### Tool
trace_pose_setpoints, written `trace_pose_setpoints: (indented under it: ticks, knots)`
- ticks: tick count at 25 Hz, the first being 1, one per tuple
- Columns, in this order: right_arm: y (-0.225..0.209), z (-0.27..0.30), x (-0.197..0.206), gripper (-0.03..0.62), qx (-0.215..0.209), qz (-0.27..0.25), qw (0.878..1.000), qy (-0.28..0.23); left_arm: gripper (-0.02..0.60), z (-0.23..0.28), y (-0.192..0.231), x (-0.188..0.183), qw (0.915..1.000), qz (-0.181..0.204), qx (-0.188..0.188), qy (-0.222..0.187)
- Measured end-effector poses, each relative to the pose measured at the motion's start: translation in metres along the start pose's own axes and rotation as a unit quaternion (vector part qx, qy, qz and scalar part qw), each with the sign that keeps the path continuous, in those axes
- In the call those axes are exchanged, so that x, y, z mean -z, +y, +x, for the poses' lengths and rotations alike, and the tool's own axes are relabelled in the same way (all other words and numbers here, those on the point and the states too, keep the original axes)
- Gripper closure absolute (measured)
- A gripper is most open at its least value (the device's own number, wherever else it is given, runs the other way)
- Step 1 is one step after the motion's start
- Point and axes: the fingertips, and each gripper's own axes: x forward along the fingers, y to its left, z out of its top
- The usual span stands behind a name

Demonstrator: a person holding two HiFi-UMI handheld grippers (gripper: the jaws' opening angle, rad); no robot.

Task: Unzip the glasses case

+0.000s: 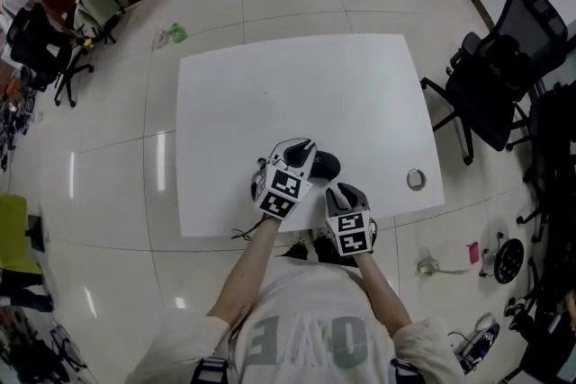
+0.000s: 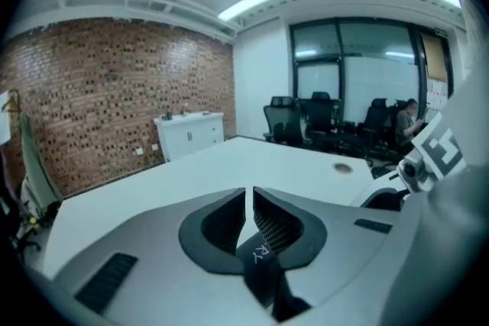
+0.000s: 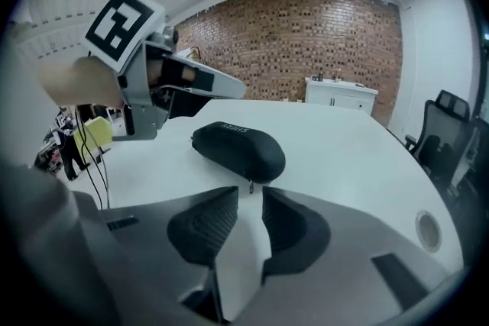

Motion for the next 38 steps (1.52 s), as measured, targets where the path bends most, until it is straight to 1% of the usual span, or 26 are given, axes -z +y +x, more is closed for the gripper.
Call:
trace_pose_setpoints:
  ticks: [2, 5, 7, 8, 11, 12, 17, 20, 24, 29, 31, 34, 36, 38]
  knots:
    - [0.002, 0.011, -0.002, 0.522, 0.01, -0.021, 1.0, 0.015, 0.573, 0.017, -0.004, 0.011, 0.9988, 0.024, 0.012, 0.04]
    - [-0.003, 0.023, 0.001, 0.523, 0.051, -0.045, 0.997, 0.043, 0.575, 0.035, -0.011, 0.027, 0.9938, 0.064, 0.027, 0.087]
    - [-0.005, 0.026, 0.003, 0.523, 0.067, -0.052, 0.995, 0.057, 0.575, 0.038, -0.015, 0.032, 0.9892, 0.094, 0.027, 0.109]
    - [-0.005, 0.027, 0.003, 0.523, 0.069, -0.054, 0.994, 0.06, 0.575, 0.039, -0.016, 0.033, 0.988, 0.104, 0.023, 0.112]
    - [-0.006, 0.028, 0.002, 0.531, 0.065, -0.058, 0.994, 0.061, 0.576, 0.038, -0.016, 0.031, 0.9873, 0.124, 0.002, 0.099]
    - [-0.006, 0.029, 0.002, 0.594, 0.06, -0.058, 0.995, 0.062, 0.577, 0.038, -0.016, 0.032, 0.9873, 0.127, 0.0, 0.095]
    - [-0.007, 0.026, 0.002, 0.594, 0.036, -0.069, 0.995, 0.062, 0.577, 0.039, -0.015, 0.032, 0.9863, 0.142, -0.007, 0.085]
    - [-0.013, 0.021, 0.005, 0.594, 0.032, -0.085, 0.993, 0.07, 0.577, 0.037, -0.019, 0.032, 0.9856, 0.151, -0.005, 0.076]
    - [-0.024, 0.019, 0.007, 0.594, 0.026, -0.088, 0.993, 0.076, 0.577, 0.038, -0.02, 0.031, 0.9834, 0.17, -0.012, 0.063]
    - [-0.042, 0.024, 0.004, 0.594, 0.016, -0.124, 0.989, 0.083, 0.577, 0.04, -0.023, 0.031, 0.9832, 0.173, -0.009, 0.058]
    - [-0.049, 0.029, -0.001, 0.594, 0.002, -0.15, 0.985, 0.085, 0.577, 0.039, -0.023, 0.031, 0.9831, 0.174, -0.006, 0.057]
    - [-0.053, 0.035, -0.007, 0.594, -0.029, -0.203, 0.975, 0.086, 0.577, 0.039, -0.024, 0.031, 0.9832, 0.173, -0.003, 0.059]
    - [-0.055, 0.039, -0.011, 0.594, -0.056, -0.241, 0.965, 0.084, 0.577, 0.039, -0.024, 0.031, 0.9832, 0.172, -0.003, 0.06]
    - [-0.057, 0.044, -0.015, 0.594, -0.084, -0.292, 0.949, 0.085, 0.577, 0.04, -0.025, 0.03, 0.9831, 0.173, -0.003, 0.059]
